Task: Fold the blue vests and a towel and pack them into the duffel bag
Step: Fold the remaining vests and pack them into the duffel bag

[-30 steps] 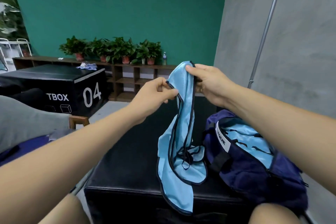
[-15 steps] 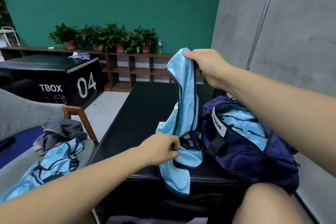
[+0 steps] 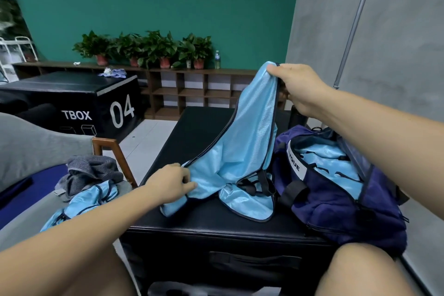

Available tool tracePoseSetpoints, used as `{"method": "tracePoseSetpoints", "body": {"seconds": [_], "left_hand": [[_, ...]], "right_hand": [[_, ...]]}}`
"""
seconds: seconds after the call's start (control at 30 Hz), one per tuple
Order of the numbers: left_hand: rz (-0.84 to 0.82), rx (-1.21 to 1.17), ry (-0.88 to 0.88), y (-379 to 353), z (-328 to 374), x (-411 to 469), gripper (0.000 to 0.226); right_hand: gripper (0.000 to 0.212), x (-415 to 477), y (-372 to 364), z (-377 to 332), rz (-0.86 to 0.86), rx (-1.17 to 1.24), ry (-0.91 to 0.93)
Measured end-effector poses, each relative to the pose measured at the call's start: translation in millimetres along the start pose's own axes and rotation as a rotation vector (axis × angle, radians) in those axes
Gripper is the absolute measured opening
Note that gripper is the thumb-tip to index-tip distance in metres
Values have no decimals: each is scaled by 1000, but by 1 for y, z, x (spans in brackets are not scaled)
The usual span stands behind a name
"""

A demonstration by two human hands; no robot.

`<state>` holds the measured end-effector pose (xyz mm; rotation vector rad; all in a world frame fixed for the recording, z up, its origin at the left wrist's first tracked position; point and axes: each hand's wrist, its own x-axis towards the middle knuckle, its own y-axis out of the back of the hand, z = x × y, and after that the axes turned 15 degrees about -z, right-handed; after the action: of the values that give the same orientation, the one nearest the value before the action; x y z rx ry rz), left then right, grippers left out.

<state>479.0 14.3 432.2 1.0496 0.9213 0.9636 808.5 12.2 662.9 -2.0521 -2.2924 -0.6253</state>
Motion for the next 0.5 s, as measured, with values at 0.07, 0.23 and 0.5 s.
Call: {"method": "tracePoseSetpoints", "body": {"seconds": [0.07, 0.23, 0.5], "left_hand": [[15, -39, 22, 1, -18, 2, 27], [-5, -98, 66, -2, -53, 2, 24], [-30, -219, 168, -20, -73, 3, 31]], "right_hand": [[28, 1, 2, 2, 5, 0, 1], [26, 0, 1, 6, -4, -6, 11], [28, 1, -1, 5, -24, 6, 15]]}}
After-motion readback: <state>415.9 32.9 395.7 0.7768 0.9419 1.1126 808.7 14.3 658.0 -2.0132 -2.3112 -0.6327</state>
